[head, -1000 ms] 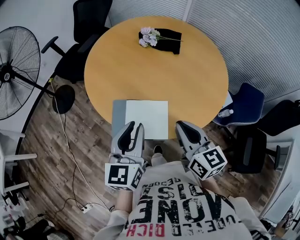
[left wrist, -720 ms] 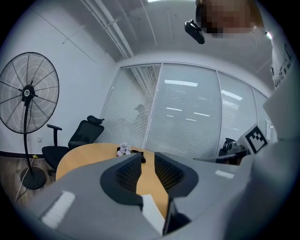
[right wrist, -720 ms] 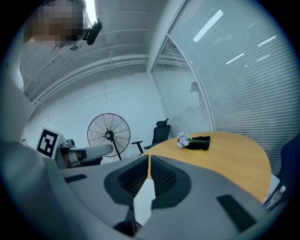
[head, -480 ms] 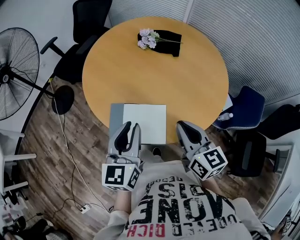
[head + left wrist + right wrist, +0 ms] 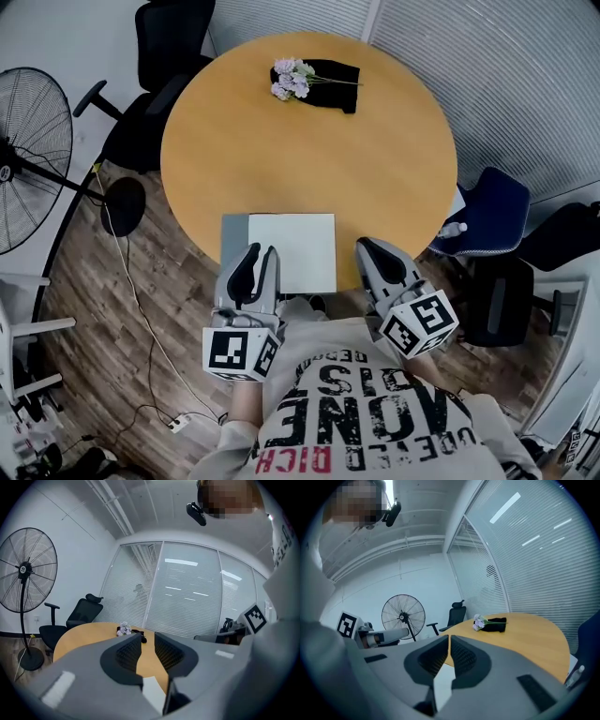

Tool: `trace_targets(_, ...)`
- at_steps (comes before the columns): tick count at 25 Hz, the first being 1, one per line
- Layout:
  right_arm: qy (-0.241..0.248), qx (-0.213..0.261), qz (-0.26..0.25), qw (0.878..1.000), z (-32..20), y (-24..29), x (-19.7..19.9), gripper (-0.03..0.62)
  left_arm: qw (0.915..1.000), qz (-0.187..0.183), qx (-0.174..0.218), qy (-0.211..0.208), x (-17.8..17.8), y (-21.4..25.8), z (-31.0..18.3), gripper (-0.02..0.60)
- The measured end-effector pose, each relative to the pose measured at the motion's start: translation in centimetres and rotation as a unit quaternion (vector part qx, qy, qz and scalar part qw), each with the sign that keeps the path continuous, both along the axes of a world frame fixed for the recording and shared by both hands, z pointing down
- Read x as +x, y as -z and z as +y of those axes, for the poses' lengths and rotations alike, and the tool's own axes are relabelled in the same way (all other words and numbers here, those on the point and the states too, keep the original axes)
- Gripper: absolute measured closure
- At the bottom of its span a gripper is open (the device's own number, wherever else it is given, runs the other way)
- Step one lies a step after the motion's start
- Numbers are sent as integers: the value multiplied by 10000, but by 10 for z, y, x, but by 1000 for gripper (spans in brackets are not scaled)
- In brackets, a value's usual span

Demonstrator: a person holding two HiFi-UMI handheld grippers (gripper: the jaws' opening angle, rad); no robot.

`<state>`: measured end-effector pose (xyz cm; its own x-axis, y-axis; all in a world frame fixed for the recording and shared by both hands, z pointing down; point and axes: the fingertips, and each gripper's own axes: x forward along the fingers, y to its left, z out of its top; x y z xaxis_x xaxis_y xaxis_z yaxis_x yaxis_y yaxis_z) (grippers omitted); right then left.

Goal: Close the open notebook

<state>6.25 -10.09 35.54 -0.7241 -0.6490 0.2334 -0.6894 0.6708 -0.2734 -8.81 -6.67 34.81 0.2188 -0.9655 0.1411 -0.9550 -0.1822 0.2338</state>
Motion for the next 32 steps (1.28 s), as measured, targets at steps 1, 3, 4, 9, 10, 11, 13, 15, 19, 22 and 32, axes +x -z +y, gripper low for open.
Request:
trace_targets(1, -57, 7, -3, 10000, -3, 1, -1, 574, 10000, -2, -13, -33, -2, 0, -2, 483)
trace_targets(3, -145, 21, 3, 9999, -6, 4, -6, 574, 9999, -10, -19, -112, -7, 1, -6, 483)
trace_targets(4, -179, 24, 7, 9998, -8, 6, -9, 574, 9999, -10, -19, -145, -11, 2, -8, 483)
trace_targets(9, -304, 2, 6, 9995, -13, 13, -31, 574, 9994, -66, -30, -333, -35, 8, -21, 483)
trace_targets(10, -328, -1, 6, 9995, -14, 14, -34, 574, 9993, -87, -32, -368, -40, 9, -23, 485)
trace_targets(11, -358, -4, 9, 9994, -15, 15, -37, 574, 9991, -108, -25, -412, -43, 10, -26, 485)
trace_targets(13, -433, -15, 36, 9991, -15, 15, -41, 574, 9987, -132, -10, -500, -50, 10, -30, 483)
trace_targets(15, -524, -27, 65, 9986, -15, 13, -43, 574, 9983, -129, -41, -560, -55, 7, -32, 485)
trace_targets(19, -732, -50, 88, 9973, -16, 8, -46, 574, 9969, -97, -108, -767, -60, -2, -34, 485)
trace_targets(22, -810, -34, 115, 9966, -17, 8, -51, 574, 9960, -93, -189, -868, -66, -10, -33, 485)
trace_targets(32, -796, -11, 153, 9967, -18, 6, -79, 574, 9932, -112, -466, -1060, -99, -31, -29, 485)
